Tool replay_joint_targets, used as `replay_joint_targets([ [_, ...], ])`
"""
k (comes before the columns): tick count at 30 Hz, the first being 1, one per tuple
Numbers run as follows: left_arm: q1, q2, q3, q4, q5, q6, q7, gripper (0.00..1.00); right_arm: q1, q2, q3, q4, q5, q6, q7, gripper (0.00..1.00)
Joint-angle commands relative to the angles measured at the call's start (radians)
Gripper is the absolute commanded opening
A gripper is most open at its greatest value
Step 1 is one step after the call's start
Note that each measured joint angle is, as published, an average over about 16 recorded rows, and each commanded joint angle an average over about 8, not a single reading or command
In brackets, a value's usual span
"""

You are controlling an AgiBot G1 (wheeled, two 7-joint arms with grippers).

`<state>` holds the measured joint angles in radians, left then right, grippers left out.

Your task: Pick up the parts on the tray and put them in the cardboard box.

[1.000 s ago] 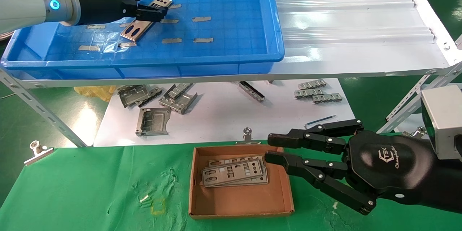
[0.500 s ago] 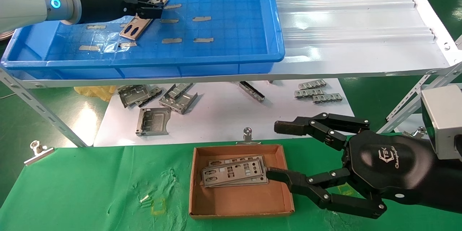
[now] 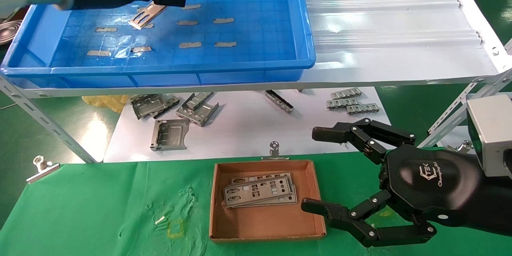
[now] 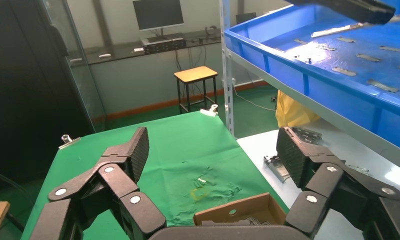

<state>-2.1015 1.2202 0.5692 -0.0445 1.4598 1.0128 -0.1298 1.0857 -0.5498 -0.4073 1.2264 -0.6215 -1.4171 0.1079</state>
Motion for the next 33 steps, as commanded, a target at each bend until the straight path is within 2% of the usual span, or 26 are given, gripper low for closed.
replay_joint_targets([
  [1, -0.009, -0.017, -0.009, -0.010, -0.014, 0.052, 0.010, 0.00, 0.000, 0.000, 0.000, 0.000, 0.000, 0.000, 0.000, 1.00],
  [15, -0.035, -0.085, -0.047, -0.055, -0.078, 0.350, 0.127, 0.00, 0.000, 0.000, 0.000, 0.000, 0.000, 0.000, 0.000, 1.00],
  [24, -0.009, -0.133, -0.058, -0.126, -0.112, 0.545, 0.162, 0.00, 0.000, 0.000, 0.000, 0.000, 0.000, 0.000, 0.000, 1.00],
  [28, 0.041, -0.154, -0.048, -0.209, -0.145, 0.584, 0.145, 0.00, 0.000, 0.000, 0.000, 0.000, 0.000, 0.000, 0.000, 1.00],
  [33, 0.148, -0.215, -0.011, -0.425, -0.242, 0.589, 0.061, 0.00, 0.000, 0.000, 0.000, 0.000, 0.000, 0.000, 0.000, 1.00],
])
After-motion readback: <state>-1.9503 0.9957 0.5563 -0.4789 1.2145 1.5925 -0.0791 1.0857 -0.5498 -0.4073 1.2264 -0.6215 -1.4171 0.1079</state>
